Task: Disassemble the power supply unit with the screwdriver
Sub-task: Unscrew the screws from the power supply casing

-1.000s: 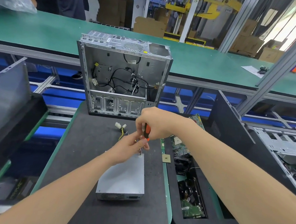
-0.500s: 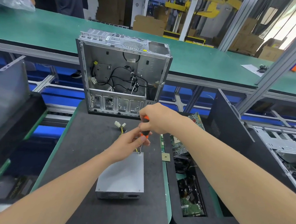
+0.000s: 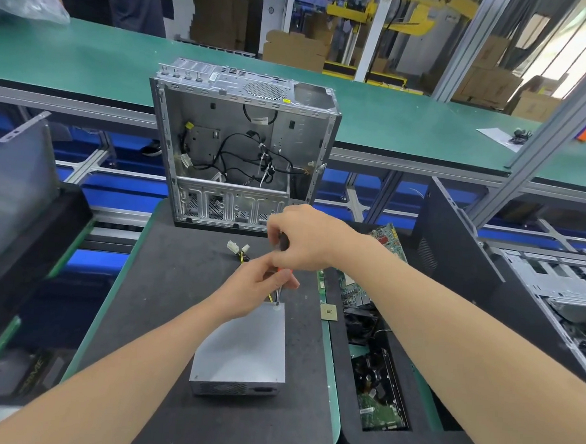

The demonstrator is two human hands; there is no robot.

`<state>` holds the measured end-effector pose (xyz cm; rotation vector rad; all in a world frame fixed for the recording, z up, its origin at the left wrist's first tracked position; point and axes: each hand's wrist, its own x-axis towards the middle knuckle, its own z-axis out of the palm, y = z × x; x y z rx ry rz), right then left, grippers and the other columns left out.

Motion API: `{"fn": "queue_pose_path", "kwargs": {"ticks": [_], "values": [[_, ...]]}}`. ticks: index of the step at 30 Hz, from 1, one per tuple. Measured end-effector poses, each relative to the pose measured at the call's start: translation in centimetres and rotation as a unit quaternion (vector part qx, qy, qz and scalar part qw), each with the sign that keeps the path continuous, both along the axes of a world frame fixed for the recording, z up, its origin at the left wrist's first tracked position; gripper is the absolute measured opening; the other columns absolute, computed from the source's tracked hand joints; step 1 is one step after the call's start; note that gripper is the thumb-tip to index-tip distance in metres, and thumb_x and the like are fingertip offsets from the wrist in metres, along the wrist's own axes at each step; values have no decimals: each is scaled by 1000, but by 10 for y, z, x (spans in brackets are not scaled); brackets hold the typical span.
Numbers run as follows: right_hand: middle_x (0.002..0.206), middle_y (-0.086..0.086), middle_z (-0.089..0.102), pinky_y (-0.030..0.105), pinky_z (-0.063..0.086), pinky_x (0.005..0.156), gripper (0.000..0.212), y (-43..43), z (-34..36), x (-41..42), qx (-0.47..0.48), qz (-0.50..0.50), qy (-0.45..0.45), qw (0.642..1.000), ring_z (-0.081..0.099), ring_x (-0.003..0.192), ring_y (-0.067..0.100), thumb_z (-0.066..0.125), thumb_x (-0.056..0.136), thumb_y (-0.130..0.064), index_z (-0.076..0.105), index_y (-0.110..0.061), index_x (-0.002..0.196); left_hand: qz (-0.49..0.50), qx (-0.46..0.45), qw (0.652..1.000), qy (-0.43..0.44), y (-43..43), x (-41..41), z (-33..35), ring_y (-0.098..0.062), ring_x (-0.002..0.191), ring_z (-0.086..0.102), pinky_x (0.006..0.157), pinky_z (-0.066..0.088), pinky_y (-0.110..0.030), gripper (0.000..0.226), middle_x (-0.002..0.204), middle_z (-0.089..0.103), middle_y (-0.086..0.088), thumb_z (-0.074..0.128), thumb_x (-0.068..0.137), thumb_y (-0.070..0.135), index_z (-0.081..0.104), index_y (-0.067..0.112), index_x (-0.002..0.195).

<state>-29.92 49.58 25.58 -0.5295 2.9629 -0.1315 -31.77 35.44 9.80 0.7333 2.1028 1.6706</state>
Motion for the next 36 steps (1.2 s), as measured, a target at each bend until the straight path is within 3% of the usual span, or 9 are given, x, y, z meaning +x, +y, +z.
{"fn": "queue_pose_path", "kwargs": {"ticks": [3, 5, 10, 16, 24, 27, 31, 33, 36], "values": [[70, -3, 41, 29, 26, 51, 58, -8, -10, 2, 102, -108, 138, 979, 48, 63, 25, 44, 90, -72, 49, -15, 80, 6, -11, 1000, 1, 2, -1, -2, -7, 103, 73, 97, 54, -41, 18, 103, 79, 10, 55, 108, 32, 69, 21, 106], [66, -1, 39, 29, 26, 50, 66, -12, -17, 1, 109, -145, 126, 975, 45, 58, 23, 38, 93, -74, 40, -13, 69, 0, -12, 1000, 7, 3, -1, -2, -9, 104, 73, 96, 55, -42, 17, 102, 79, 9, 54, 108, 32, 67, 21, 109], [74, 2, 36, 31, 33, 52, 47, -5, -17, -8, 68, -151, 50, 985, 51, 72, 28, 52, 100, -50, 38, -13, 75, -12, 14, 1000, 1, 1, -1, -2, -13, 106, 73, 95, 55, -33, 17, 105, 79, 4, 56, 108, 23, 63, 28, 122], [88, -5, 59, 30, 43, 58, 13, 11, 1, -8, 18, -21, -59, 998, 57, 75, 15, 66, 91, -30, 57, -23, 97, -11, 33, 999, -8, 0, -2, 2, -15, 110, 73, 96, 56, -31, 23, 107, 79, 1, 54, 109, 18, 62, 25, 129], [95, -1, 64, 23, 42, 63, 20, 10, 4, -5, -3, 42, -96, 994, 55, 84, 4, 71, 80, -13, 65, -23, 96, -16, 7, 1000, 3, 1, -2, -1, -21, 109, 72, 100, 56, -45, 15, 108, 79, 3, 54, 107, 25, 65, 24, 117], [96, -4, 59, 29, 45, 68, 25, 9, 5, -2, -8, 26, -78, 997, 49, 86, 0, 70, 84, -34, 62, -24, 105, -8, -5, 1000, 16, 2, -2, -2, -19, 103, 73, 95, 57, -42, 14, 105, 79, 5, 54, 107, 25, 67, 22, 113], [84, -1, 52, 35, 44, 61, 62, -8, 2, 5, 28, -134, 62, 989, 56, 85, 25, 44, 86, -78, 58, -20, 99, -5, -6, 1000, 23, 3, 0, 0, -17, 99, 73, 94, 57, -40, 14, 102, 79, 7, 53, 108, 29, 66, 27, 113], [72, 0, 43, 33, 40, 55, 68, -17, -1, 3, 67, -195, 81, 975, 52, 74, 28, 34, 90, -79, 52, -15, 79, -8, -4, 1000, 29, 3, 1, 1, -18, 100, 73, 96, 57, -43, 12, 102, 79, 6, 54, 108, 31, 64, 30, 113], [75, 7, 53, 39, 59, 70, 54, -17, -4, 0, 31, -209, -1, 977, 60, 70, 30, 49, 97, -61, 40, -15, 69, -8, 0, 1000, 22, 3, 1, 1, -22, 103, 72, 96, 56, -51, 10, 103, 79, 5, 55, 108, 25, 63, 28, 114]]}}
